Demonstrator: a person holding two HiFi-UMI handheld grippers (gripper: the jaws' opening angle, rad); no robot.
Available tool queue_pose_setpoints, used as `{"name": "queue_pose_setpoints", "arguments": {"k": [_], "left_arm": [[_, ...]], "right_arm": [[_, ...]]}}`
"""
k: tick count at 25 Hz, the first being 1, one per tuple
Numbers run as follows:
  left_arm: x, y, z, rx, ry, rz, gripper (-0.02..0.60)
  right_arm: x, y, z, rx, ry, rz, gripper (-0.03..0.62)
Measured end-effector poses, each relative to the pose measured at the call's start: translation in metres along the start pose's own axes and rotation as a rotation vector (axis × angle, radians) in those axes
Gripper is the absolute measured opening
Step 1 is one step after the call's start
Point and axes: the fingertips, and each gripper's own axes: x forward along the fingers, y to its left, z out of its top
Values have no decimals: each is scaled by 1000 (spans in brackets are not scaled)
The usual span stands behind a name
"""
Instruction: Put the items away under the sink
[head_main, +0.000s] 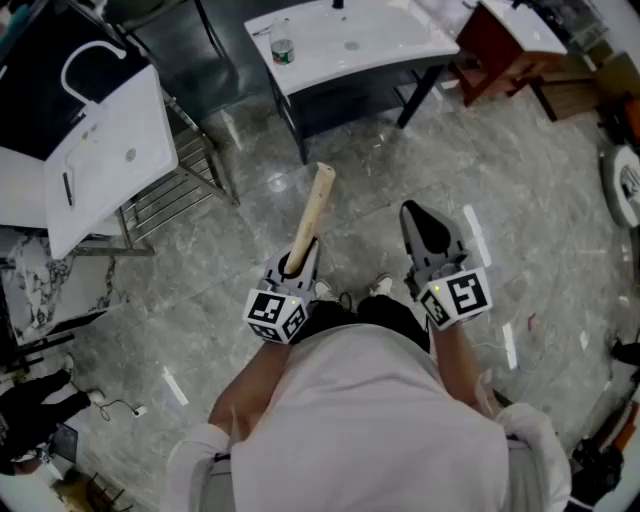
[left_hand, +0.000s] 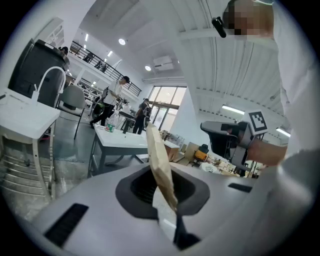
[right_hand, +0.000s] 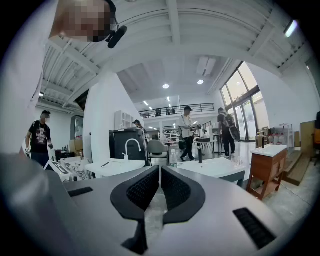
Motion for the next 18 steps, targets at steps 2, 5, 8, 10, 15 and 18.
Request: {"name": "queue_pose_setpoints", "arguments": {"k": [2, 5, 8, 10, 15, 18], "left_arm": [[0, -4, 5, -22, -34, -48, 10], [1, -8, 12, -44, -62, -92, 2], [4, -11, 20, -47, -82, -113, 2], [4, -12, 22, -47, -88, -119, 2], [8, -7, 20, -53, -98, -115, 2], [14, -13, 27, -51, -97, -115, 2]], "right_arm": [[2, 6, -1, 1, 2, 3, 43], [0, 12, -1, 1, 3, 2, 43], [-2, 9, 2, -5, 6, -12, 43], [-3, 6, 4, -8, 6, -22, 43], [-6, 0, 5, -8, -10, -38, 43], [-11, -10, 8, 17, -33, -28, 43]]}}
